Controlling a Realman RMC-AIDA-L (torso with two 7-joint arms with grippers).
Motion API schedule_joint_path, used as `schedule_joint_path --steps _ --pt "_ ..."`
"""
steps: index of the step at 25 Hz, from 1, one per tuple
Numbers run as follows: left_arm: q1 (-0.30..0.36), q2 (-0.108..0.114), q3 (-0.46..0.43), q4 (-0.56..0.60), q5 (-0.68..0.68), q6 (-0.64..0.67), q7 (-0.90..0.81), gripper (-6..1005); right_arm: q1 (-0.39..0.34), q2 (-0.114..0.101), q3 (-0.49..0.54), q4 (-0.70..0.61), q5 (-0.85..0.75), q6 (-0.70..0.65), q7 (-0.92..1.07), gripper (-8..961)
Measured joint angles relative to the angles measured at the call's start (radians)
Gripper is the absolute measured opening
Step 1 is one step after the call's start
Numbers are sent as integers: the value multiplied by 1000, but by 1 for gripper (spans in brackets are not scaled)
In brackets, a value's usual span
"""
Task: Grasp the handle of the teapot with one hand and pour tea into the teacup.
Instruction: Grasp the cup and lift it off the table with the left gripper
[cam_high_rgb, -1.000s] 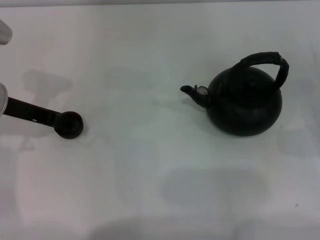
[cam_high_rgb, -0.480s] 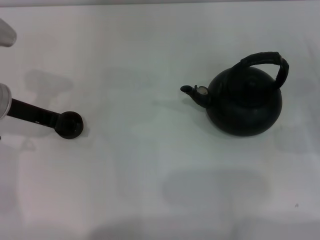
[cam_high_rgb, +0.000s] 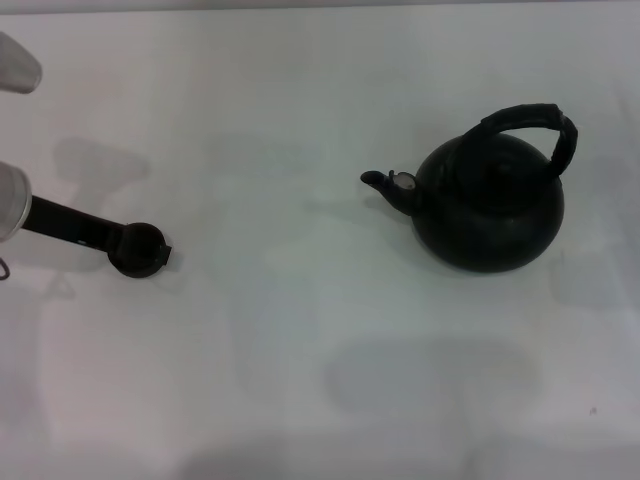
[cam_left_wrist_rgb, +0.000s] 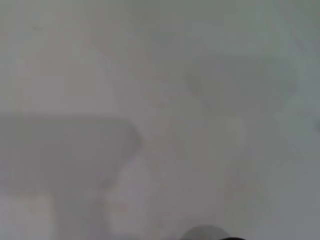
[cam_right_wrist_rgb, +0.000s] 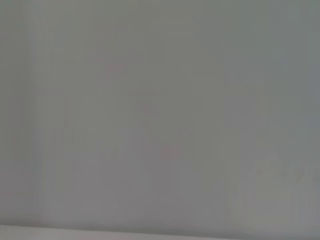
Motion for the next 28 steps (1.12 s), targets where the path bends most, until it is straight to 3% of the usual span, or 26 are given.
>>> schedule_joint_path --steps 28 --pt "-58 6 -6 -58 21 -27 2 752 -4 0 1 3 5 -8 0 877"
